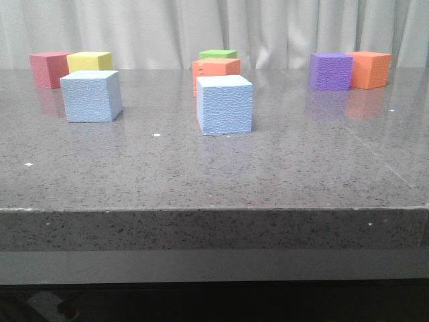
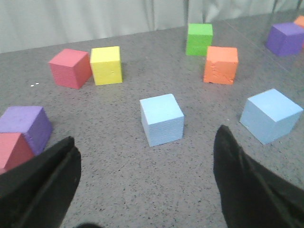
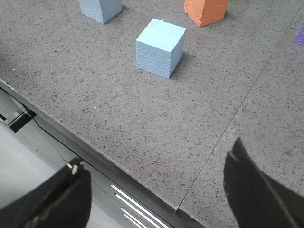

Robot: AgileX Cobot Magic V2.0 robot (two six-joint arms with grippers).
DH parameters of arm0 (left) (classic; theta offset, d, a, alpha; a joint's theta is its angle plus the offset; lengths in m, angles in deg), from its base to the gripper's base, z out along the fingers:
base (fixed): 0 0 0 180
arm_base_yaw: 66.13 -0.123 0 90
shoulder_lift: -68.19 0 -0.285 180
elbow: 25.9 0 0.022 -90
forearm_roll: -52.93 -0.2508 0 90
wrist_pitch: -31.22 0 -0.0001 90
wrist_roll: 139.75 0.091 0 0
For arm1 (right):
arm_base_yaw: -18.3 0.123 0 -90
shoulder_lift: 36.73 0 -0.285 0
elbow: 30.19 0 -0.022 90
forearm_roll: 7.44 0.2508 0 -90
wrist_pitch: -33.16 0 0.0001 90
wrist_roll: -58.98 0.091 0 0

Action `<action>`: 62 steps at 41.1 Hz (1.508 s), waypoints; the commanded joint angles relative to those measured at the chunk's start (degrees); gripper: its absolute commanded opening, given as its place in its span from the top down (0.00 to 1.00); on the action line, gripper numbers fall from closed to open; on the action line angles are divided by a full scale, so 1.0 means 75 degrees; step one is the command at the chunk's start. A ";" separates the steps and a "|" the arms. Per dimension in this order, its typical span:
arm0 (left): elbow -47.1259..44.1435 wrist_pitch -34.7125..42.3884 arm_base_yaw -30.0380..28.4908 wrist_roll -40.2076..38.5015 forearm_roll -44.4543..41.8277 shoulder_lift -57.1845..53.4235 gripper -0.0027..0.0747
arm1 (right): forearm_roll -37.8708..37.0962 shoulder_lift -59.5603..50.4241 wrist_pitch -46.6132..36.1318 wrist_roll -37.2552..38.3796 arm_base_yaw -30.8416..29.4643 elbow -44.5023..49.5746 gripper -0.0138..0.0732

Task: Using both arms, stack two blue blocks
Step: 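Lower the left gripper around the other light blue cube and grasp, then lift the held blue cube with the left gripper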

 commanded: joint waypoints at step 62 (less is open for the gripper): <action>0.6911 -0.3268 0.1095 -0.4159 -0.2531 0.8434 0.23 | 0.0056 -0.0033 -0.0467 -0.0076 -0.0061 -0.0175 0.17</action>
